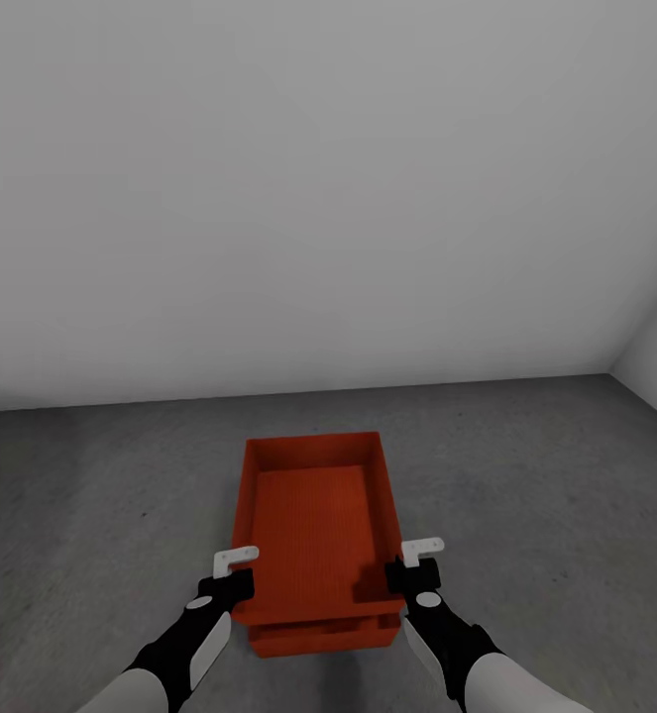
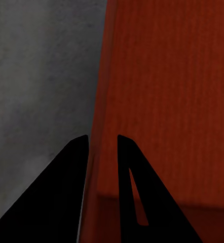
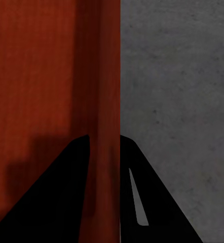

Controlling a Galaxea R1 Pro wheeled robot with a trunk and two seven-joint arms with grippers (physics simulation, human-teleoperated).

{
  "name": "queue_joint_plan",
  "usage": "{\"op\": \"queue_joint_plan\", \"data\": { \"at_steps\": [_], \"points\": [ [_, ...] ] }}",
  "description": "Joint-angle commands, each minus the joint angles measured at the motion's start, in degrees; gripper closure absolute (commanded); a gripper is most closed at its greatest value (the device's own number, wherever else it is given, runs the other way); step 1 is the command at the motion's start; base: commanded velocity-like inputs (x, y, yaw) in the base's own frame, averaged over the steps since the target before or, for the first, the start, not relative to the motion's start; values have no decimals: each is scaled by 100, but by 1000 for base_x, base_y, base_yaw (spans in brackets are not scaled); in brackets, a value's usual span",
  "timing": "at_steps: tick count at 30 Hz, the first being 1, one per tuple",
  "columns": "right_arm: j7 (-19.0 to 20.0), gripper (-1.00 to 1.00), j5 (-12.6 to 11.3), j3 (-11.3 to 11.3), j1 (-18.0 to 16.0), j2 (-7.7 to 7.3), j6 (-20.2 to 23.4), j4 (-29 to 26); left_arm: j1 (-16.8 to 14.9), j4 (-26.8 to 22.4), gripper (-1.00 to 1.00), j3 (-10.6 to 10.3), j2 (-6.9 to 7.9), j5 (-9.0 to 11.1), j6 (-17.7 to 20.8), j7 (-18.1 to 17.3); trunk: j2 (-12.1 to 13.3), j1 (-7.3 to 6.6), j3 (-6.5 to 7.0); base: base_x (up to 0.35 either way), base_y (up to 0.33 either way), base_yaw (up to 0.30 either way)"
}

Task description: Move the two storage containers from the living room to the garage. In the garage, place one container on the floor and stack the other container on top of it (either order is fine).

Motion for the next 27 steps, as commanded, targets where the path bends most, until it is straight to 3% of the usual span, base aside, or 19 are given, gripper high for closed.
{"op": "queue_joint_plan", "data": {
  "at_steps": [1, 27],
  "points": [
    [-89, 100, -43, 46, -2, -5, -31, 386, -7, -24, 100, 54, 8, -62, 14, 94, -2, -1, -4, 0, 0, 0],
    [-88, 100, -35, 46, -2, -6, -32, 387, -7, -42, 100, 54, 1, -54, 41, 367, -162, 87, -75, 0, 0, 0]
  ]
}}
